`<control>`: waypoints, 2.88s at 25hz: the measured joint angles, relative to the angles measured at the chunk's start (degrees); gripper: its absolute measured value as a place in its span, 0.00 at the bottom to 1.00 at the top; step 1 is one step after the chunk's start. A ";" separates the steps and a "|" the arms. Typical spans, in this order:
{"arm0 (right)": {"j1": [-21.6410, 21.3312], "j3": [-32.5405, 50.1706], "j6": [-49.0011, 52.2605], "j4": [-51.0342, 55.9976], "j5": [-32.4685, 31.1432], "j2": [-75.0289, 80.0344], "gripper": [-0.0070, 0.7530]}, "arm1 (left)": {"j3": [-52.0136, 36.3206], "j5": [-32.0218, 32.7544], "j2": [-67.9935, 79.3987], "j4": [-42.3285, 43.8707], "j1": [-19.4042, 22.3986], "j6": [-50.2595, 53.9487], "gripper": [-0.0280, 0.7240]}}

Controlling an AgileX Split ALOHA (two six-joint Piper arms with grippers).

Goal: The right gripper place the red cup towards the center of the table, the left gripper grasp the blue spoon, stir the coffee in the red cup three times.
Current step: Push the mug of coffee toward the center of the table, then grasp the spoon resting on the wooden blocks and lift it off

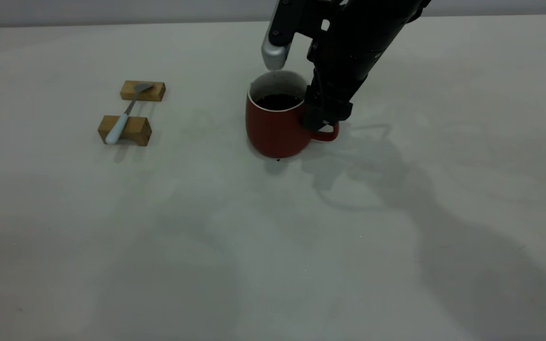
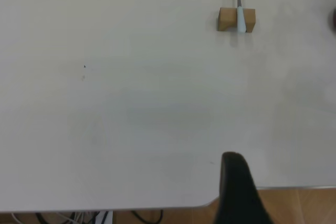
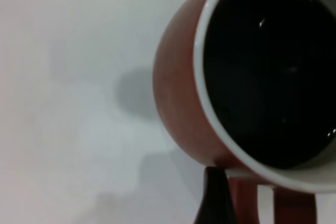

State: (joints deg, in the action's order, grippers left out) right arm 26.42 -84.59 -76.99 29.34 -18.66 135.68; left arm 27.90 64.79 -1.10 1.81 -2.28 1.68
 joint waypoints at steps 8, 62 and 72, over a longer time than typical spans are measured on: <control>-1.45 0.00 7.14 0.97 -13.91 -14.73 0.81 | 0.00 0.00 0.00 0.00 0.00 0.00 0.72; -23.30 57.69 71.72 -26.03 -46.43 -134.52 0.79 | 0.00 0.00 0.00 0.00 0.00 0.00 0.72; -23.29 57.75 71.77 -26.03 -46.43 -134.52 0.78 | 0.00 0.00 0.00 0.00 0.00 0.00 0.72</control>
State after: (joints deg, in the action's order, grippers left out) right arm 3.13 -26.84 -5.23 3.31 -65.09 1.16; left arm 27.90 64.79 -1.10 1.81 -2.28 1.68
